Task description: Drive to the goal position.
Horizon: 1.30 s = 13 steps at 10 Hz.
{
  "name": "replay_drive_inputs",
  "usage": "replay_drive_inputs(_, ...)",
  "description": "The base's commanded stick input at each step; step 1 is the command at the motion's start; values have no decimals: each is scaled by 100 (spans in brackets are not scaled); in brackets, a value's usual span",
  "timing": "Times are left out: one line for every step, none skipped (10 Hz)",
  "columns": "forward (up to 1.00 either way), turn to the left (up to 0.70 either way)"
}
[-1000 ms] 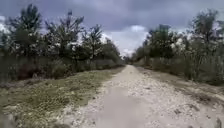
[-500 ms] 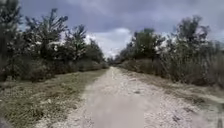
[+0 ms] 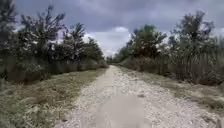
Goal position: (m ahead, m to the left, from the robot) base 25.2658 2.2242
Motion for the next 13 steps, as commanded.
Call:
replay_drive_inputs(50,1)
replay_drive_inputs(50,1)
replay_drive_inputs(50,1)
replay_drive_inputs(50,1)
replay_drive_inputs(50,1)
replay_drive_inputs(50,1)
replay_drive_inputs(50,1)
replay_drive_inputs(50,1)
replay_drive_inputs(50,1)
replay_drive_inputs(50,1)
replay_drive_inputs(50,1)
replay_drive_inputs(50,1)
replay_drive_inputs(50,1)
